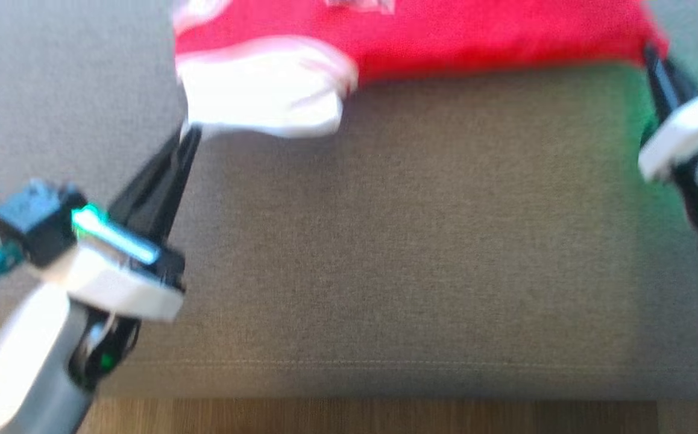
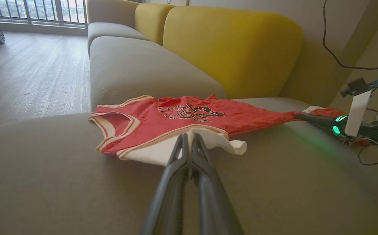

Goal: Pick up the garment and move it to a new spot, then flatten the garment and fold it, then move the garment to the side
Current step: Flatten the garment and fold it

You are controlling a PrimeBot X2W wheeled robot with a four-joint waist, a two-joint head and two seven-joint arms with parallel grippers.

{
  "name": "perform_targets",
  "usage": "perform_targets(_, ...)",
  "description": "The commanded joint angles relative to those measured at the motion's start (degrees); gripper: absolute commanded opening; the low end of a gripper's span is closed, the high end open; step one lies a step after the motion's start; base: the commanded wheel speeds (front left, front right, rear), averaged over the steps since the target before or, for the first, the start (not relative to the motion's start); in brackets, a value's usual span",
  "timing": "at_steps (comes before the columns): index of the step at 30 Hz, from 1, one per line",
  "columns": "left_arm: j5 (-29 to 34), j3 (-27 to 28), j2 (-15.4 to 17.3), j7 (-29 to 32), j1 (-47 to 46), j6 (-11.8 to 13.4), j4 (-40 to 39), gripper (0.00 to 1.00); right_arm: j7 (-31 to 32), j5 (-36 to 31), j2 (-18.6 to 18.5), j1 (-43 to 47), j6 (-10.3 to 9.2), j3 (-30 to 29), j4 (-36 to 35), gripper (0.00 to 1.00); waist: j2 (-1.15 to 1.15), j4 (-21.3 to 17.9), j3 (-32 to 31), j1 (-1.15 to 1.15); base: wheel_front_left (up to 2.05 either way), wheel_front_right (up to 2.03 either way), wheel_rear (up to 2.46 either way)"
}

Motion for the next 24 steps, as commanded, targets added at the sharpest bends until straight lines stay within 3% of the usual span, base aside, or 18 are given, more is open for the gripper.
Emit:
perform_targets(1,-0.52,3.13,3.36,0.14,0.63,-0.34,-2.37,0.0,1.01,0.29,-0.85,4.11,-0.02,-1.0,-5.54,0.0,0.0,-0.89,-3.21,0.0,0.0,0.0,0.0)
perform_targets(6,-1.2,4.25,4.28,0.14,6.85,-0.34,-4.27,0.0,3.96,-1.75,0.19,15.95,-0.02,-6.3,-16.38,0.0,0.0,-1.57,-6.42,0.0,0.0,0.0,0.0)
perform_targets(16,-2.05,6.07,6.43,0.14,18.82,-0.34,-12.52,0.0,11.91,-7.22,8.27,40.47,-0.02,-17.38,-43.97,0.0,0.0,-2.26,-10.72,0.0,0.0,0.0,0.0)
perform_targets(20,-2.07,6.33,7.38,0.14,20.3,-0.34,-14.63,0.0,15.42,-9.25,10.08,43.34,-0.02,-18.99,-50.61,0.0,0.0,-2.84,-11.02,0.0,0.0,0.0,0.0)
perform_targets(24,-1.39,6.21,6.62,0.14,18.41,-0.28,-14.01,0.0,16.9,-13.75,10.41,41.15,-0.02,-18.19,-51.67,0.0,0.0,-3.36,-10.24,0.0,0.0,0.0,0.0)
